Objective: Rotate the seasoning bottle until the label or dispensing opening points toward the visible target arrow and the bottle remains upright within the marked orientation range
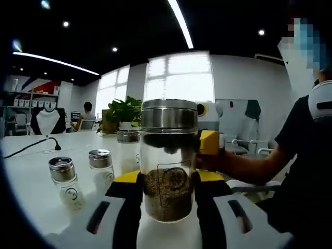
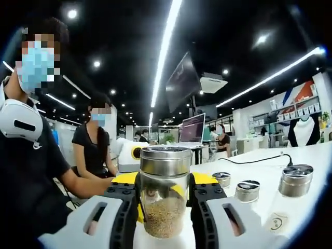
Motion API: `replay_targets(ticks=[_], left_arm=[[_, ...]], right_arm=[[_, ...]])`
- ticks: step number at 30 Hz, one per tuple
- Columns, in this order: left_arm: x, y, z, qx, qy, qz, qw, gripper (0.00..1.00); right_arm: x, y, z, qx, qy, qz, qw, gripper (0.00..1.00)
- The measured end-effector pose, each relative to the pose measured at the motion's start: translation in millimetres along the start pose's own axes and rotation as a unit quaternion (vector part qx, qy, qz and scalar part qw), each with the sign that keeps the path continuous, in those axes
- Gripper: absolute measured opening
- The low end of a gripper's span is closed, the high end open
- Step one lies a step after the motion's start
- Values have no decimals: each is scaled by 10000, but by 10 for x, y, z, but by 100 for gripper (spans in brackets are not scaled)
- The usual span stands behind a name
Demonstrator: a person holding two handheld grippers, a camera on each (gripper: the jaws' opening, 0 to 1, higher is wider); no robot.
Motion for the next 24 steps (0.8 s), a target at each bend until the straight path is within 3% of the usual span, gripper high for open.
replay_targets(ticks=[2, 5, 8, 11, 14, 16, 19, 22, 24], left_arm=[[-25, -18, -30, 285, 31, -88, 9995, 41], [-55, -56, -158, 1073, -171, -110, 9940, 41], [-106, -64, -242, 1815, -281, -259, 9826, 41], [-133, -66, -251, 2150, -743, -274, 9734, 41], [-132, -57, -237, 2265, -611, -195, 9719, 41], [-135, -63, -244, 2487, -820, -222, 9648, 41], [-146, -70, -241, 2471, -868, -218, 9649, 41], [-161, -86, -240, 2102, -796, -162, 9743, 41], [-129, -91, -190, 1651, -572, -34, 9846, 42]], right_arm=[[-32, 13, 46, -145, -129, 8, 9998, 35], [-68, 1, 134, -668, 114, -69, 9977, 34], [-106, -32, 197, -1177, 271, -269, 9923, 33], [-144, -125, 185, -1382, 286, -315, 9895, 34], [-130, -164, 182, -1493, 407, -251, 9876, 35], [-129, -176, 193, -1626, 354, -257, 9857, 35], [-132, -171, 196, -1715, 322, -267, 9843, 35], [-118, -111, 196, -1561, 353, -496, 9859, 34], [-81, -74, 159, -1224, 109, -368, 9917, 34]])
Point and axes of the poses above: the point that each gripper's makers call its tool centre point, and the gripper's own axes: y roughly backward along the fingers, z roughly to its right, x roughly out of its top, the point moved 6 cm from there along y, roughly backward along the fingers, and after that the axes turned 10 degrees about x, right-handed, at the moved point
